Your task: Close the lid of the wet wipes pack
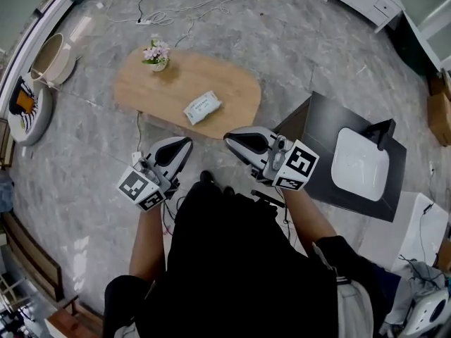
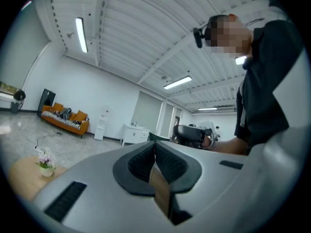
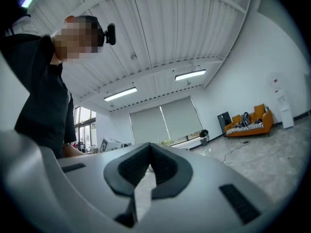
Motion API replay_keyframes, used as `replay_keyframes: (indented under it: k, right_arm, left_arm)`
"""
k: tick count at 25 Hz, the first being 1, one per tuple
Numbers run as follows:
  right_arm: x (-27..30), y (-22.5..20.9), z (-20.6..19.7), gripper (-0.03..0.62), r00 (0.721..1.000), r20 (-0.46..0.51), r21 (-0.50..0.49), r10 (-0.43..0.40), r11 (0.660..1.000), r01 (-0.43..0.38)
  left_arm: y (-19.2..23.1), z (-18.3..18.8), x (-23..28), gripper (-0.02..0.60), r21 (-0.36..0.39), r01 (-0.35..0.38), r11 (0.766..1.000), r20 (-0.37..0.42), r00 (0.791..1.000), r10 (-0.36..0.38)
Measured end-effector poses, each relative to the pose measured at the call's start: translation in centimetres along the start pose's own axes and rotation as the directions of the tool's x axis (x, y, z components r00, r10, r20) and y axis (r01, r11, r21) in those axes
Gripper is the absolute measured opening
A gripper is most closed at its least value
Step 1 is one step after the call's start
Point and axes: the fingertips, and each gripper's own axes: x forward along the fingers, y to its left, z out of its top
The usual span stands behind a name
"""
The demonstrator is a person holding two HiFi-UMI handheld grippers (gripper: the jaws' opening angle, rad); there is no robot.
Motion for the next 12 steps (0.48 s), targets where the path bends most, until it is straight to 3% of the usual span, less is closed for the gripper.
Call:
replay_keyframes:
  k: [3, 8, 12]
  right_arm:
    - [-0.4, 1.8, -0.3, 0.011, 0.999, -0.023, -0.013, 0.022, 1.0, -0.023]
    - [-1.4, 3.4, -1.3, 0.009, 0.999, -0.043, 0.0, 0.008, 1.0, -0.008]
    - [-1.2, 4.7, -1.8, 0.009, 0.998, -0.062, -0.01, 0.019, 1.0, -0.019]
  left_arm:
    - [-0.7, -1.1, -0.9, 0.017, -0.035, -0.013, 0.999, -0.011, 1.0, 0.012]
    - [-3.3, -1.2, -1.3, 0.017, 0.009, 0.035, 0.999, -0.012, 0.999, -0.035]
    - [-4.5, -2.2, -2.5, 0.017, -0.014, 0.058, 0.998, -0.029, 0.998, -0.058]
